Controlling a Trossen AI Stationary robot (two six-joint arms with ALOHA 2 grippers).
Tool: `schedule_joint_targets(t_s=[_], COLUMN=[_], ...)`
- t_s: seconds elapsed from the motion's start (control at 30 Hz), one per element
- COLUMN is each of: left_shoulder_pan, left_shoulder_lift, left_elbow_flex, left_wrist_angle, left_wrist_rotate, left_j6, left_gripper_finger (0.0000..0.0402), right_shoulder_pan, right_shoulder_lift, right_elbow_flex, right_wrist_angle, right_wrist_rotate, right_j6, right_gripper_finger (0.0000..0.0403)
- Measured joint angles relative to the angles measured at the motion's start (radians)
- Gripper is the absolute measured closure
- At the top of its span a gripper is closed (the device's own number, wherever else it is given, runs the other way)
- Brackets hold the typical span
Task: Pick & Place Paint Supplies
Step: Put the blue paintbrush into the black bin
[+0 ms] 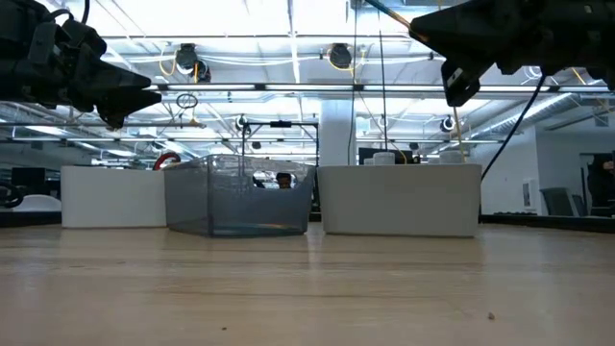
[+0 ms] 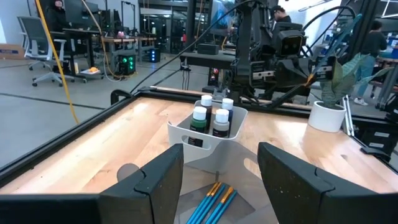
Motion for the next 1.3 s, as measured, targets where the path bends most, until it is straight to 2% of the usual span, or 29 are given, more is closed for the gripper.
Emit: schedule_joint_targets(t_s=[0.27, 0.67, 1.0, 1.13, 1.3], left_shoulder_pan=[0.000, 0.000, 0.000, 0.000, 0.000], left_shoulder_lift=[0.000, 0.000, 0.000, 0.000, 0.000], left_elbow_flex=[0.000, 0.000, 0.000, 0.000, 0.000], left_wrist_angle=[0.000, 0.001, 0.001, 0.001, 0.001], left_wrist_rotate=[0.000, 0.000, 0.000, 0.000, 0.000], left_j6=[0.000, 0.000, 0.000, 0.000, 0.000], left_gripper_finger=[0.0188, 0.0188, 0.0188, 0.0188, 0.0188], right_shoulder_pan=[0.000, 0.004, 0.061, 0.082, 0.091], right_shoulder_lift=[-0.001, -0.001, 0.000, 0.000, 0.000], right_elbow_flex=[0.000, 0.000, 0.000, 0.000, 0.000], right_wrist_angle=[0.004, 0.099, 0.185, 0.221, 0.282], right_wrist_rotate=[-0.025, -0.382, -0.647, -0.711, -0.717], right_j6=[0.004, -0.010, -0.089, -0.114, -0.124], right_gripper_finger=[0.0403, 0.0403, 0.0403, 0.0403, 0.0403])
